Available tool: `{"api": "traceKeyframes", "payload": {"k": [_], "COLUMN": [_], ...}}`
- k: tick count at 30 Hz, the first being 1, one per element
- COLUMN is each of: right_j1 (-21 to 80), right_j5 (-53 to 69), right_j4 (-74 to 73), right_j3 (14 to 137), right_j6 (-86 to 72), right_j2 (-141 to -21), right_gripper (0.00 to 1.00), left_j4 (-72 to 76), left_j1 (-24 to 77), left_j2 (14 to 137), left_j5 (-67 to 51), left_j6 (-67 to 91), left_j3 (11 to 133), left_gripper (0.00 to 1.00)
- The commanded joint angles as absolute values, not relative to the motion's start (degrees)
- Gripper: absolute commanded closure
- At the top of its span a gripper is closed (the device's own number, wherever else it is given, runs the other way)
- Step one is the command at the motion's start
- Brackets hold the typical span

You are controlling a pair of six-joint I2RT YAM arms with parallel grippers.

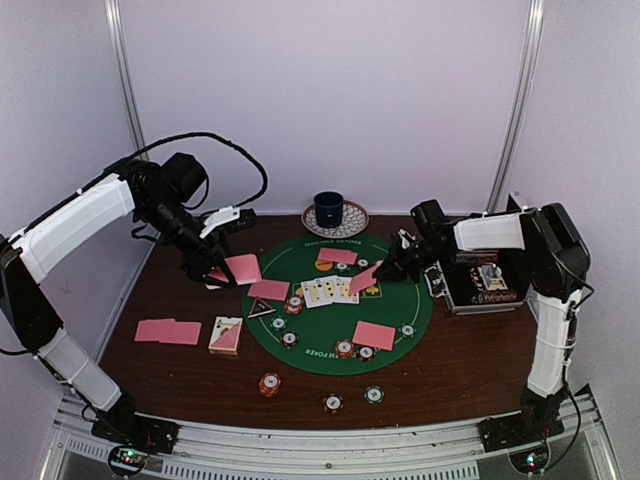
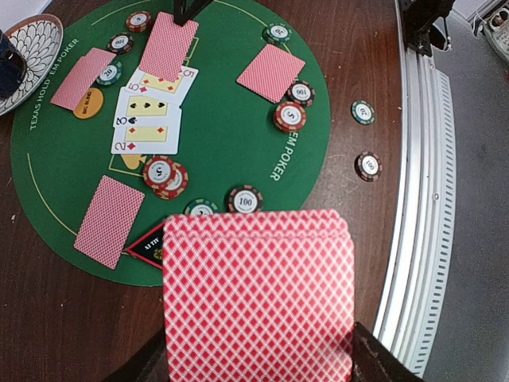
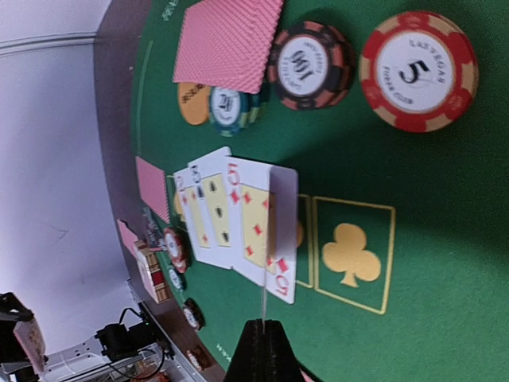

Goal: Distribute texas hold em gaming equipment

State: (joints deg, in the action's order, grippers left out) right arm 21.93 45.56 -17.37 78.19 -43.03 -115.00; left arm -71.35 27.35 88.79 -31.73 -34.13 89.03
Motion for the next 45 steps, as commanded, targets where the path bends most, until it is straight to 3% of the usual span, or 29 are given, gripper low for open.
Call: {"api": "traceKeyframes", "payload": {"k": [1,5,6,11,13,22,28,33,45], "right_j1": [22.08,22.15,22.16,23.02,23.72,33.78,43.95,48.27,52.88], "right_j5": [39.36,35.1,33.8,28.61,28.23,35.49,40.1,44.74,50.19], "right_j4": [-21.43,-20.94,-21.2,-23.68,-23.89,-18.04,-11.54,-4.28,-1.59], "right_j3": [81.23,80.4,80.14,79.61,79.38,79.91,85.9,90.09,99.39], "right_j6": [-38.58,-38.09,-37.91,-35.59,-35.62,-42.83,-49.56,-56.0,-60.04], "right_j2": [-117.46,-117.03,-116.72,-113.04,-110.97,-101.79,-102.82,-107.54,-118.53], "right_gripper": [1.0,1.0,0.97,0.59,0.5,0.27,0.09,0.03,0.03], "left_j4": [-71.38,-71.45,-71.43,-71.46,-71.52,-71.49,-71.12,-70.95,-70.98], "left_j1": [26.98,26.98,26.98,26.98,26.98,26.98,26.98,26.98,26.98], "left_j2": [87.8,87.75,87.82,87.67,87.75,88.21,88.68,88.96,89.52], "left_j5": [-32.43,-32.62,-32.69,-32.58,-32.52,-32.6,-32.96,-33.39,-34.14], "left_j6": [-34.37,-34.44,-34.45,-34.55,-34.54,-34.63,-34.32,-34.26,-34.53], "left_j3": [89.82,89.57,89.5,89.54,89.47,89.51,89.95,90.33,90.97], "left_gripper": [1.0,1.0,1.0,1.0,1.0,1.0,1.0,1.0,1.0]}}
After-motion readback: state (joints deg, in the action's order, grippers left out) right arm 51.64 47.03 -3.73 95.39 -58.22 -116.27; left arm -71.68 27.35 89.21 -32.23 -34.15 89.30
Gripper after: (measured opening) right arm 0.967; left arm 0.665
